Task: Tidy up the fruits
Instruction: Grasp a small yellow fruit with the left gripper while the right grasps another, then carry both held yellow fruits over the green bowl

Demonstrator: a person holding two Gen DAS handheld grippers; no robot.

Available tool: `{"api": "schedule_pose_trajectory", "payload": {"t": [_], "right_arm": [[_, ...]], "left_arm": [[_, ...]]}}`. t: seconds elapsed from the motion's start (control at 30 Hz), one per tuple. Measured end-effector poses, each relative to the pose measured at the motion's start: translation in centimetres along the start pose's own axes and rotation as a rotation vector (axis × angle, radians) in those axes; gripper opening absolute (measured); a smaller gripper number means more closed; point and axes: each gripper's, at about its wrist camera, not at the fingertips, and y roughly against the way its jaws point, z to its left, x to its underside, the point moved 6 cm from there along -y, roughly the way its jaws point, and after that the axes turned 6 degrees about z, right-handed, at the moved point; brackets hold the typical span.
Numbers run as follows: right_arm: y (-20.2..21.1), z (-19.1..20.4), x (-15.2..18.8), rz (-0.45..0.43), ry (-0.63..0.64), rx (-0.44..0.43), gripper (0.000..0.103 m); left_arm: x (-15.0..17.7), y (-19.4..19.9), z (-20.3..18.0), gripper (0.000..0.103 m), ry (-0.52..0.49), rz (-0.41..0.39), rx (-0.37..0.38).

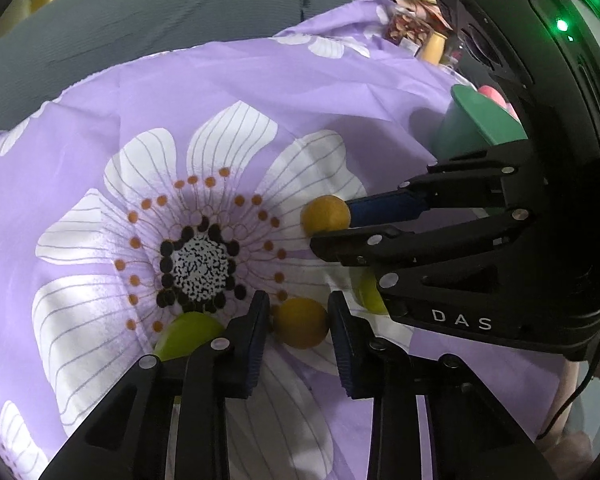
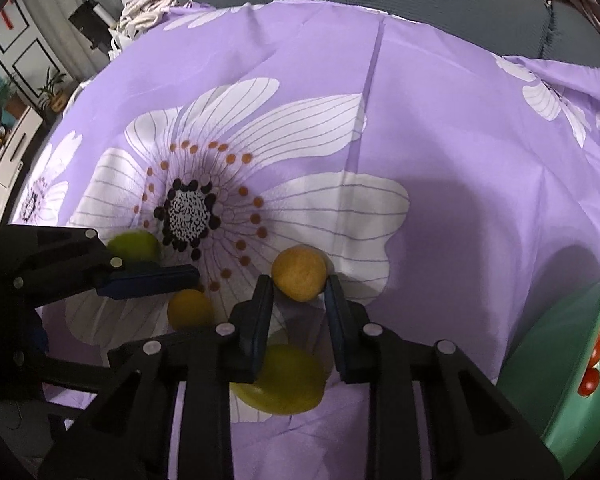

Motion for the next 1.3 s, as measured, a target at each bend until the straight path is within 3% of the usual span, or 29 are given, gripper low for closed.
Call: {"api": "schedule_pose_trajectory", "payload": {"t": [0.27,0.6,0.93,1.3], "right_arm": [[-0.2,0.2,-0.8,-0.022,-0.019,0.008,0.032],[-0.2,0.0,-0.9,-0.04,-0.011,0.035,0.028],[4.2,0.9,0.7,-0.175,-0.012,0.064,0.028],[9.0,0.8,3.7,-0.292,-0.052,0.056,0.028]], "left_arm": [[0.1,0.0,0.4,0.029,0.018,0.011,-0.002],[0.6,0.4,1.0,0.029,0.051,0.013,0.008],[2.0,3.2,1.5,0.028,0.104,-0.017,0.017],[1.1,6.5,-1.7,0.028,0.077,-0.079,0.028]]}}
